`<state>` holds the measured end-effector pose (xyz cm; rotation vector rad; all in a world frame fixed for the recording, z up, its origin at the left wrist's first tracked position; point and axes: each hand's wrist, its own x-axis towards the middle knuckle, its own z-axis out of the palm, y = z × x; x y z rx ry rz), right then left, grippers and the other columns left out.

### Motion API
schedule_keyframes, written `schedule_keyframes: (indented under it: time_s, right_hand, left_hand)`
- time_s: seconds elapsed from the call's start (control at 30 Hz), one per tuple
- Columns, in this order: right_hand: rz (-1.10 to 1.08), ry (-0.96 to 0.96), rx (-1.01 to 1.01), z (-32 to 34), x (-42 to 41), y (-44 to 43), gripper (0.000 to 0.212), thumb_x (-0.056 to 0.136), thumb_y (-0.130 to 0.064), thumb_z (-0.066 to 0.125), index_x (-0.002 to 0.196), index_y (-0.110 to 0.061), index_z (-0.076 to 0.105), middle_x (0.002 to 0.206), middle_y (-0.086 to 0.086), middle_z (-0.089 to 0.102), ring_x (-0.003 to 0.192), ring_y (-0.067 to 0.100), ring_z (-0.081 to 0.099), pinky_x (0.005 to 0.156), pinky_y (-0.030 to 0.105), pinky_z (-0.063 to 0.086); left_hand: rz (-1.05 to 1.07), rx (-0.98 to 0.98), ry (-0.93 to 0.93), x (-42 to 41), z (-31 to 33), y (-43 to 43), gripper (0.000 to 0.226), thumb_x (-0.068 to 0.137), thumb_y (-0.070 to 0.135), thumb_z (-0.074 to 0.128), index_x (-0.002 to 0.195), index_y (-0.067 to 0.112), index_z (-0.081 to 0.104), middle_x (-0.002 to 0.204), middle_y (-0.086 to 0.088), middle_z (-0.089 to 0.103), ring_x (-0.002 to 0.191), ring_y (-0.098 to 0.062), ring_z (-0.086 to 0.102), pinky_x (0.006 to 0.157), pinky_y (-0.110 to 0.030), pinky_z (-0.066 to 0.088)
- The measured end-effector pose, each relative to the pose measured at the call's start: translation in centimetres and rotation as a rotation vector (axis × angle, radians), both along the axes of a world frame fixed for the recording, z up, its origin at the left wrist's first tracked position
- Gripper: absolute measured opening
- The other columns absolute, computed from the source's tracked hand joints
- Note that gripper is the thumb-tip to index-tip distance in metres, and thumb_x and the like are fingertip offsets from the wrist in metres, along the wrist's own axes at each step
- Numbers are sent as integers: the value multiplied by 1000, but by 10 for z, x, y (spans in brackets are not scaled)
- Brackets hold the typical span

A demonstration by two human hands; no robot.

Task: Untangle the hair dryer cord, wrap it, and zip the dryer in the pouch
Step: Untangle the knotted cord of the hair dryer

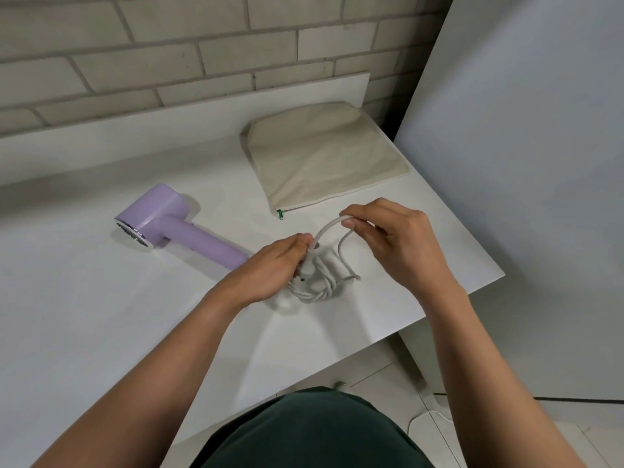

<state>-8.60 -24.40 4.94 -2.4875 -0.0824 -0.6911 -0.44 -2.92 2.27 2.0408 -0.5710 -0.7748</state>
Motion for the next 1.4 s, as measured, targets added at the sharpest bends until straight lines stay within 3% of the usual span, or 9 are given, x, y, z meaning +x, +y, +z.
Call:
schedule_keyframes:
  time_s: [0.17, 0.43, 0.6, 0.8, 0.93, 1.07, 1.17, 1.3, 1.4]
  right_hand:
    - [-181, -36, 27, 5, 0, -8, 22, 102, -40, 62, 111, -27, 77, 86, -5, 69, 65, 18, 59, 65, 40, 53]
    - [-384, 273, 32, -13, -9, -23, 21, 105, -42, 54, 105, -28, 69, 77, -3, 65, 74, 29, 57, 70, 44, 53]
    - [-228, 437, 79, -34, -9, -36, 21, 105, -34, 57, 99, -21, 73, 81, 2, 67, 77, 25, 59, 75, 45, 53]
    - [-152, 587, 62, -61, -18, -39, 12, 96, -28, 72, 104, -26, 82, 100, -5, 75, 78, 6, 59, 80, 27, 50]
    - [-120, 762, -77, -74, -24, -38, 18, 95, -23, 73, 112, -22, 81, 114, -1, 64, 101, 20, 65, 91, 35, 52]
    - [-135, 770, -164, -83, -24, -25, 25, 98, -22, 68, 122, -21, 77, 116, 4, 59, 100, 27, 65, 87, 37, 52]
    - [-98, 843, -216, -78, -25, -18, 40, 98, -20, 66, 139, -22, 65, 133, 2, 55, 114, 27, 63, 94, 36, 51]
    - [65, 613, -92, -58, -24, -3, 55, 91, -14, 70, 144, -22, 58, 137, -1, 58, 119, 21, 60, 96, 29, 50]
    - [274, 541, 114, -46, -19, 18, 36, 97, -23, 70, 132, -25, 68, 125, -10, 70, 108, 6, 62, 89, 15, 48]
  left_hand:
    - [46, -31, 59, -2, -7, 3, 41, 109, 32, 31, 110, 7, 63, 80, -3, 58, 73, -14, 53, 73, -32, 43]
    - [100, -157, 3, -5, -4, 5, 35, 96, 61, 56, 97, 30, 72, 75, 2, 49, 72, -14, 48, 72, -35, 40]
    - [166, -80, -134, -1, -3, 4, 25, 99, 56, 56, 95, 32, 62, 61, 2, 46, 56, -13, 41, 63, -35, 34]
    - [221, -45, -230, 0, 6, 3, 29, 97, 56, 57, 94, 28, 57, 85, 3, 73, 61, -16, 50, 63, -34, 40]
    - [295, -40, -253, 0, 12, 1, 30, 96, 53, 62, 88, 24, 67, 89, 6, 73, 59, -4, 52, 63, -29, 39]
    - [252, -6, -212, 1, 10, 6, 36, 82, 65, 72, 91, 29, 70, 100, 11, 69, 98, -3, 62, 84, -27, 48]
    - [209, 46, -211, -1, 8, 7, 46, 72, 69, 77, 96, 31, 68, 105, 10, 64, 100, -1, 58, 81, -24, 47]
    - [236, 33, -216, 0, 8, 5, 45, 70, 71, 78, 94, 34, 69, 106, 11, 65, 102, -4, 60, 82, -28, 48]
    - [230, -21, -169, 2, 9, 7, 48, 68, 72, 80, 93, 33, 67, 101, 12, 68, 100, -8, 63, 86, -33, 52]
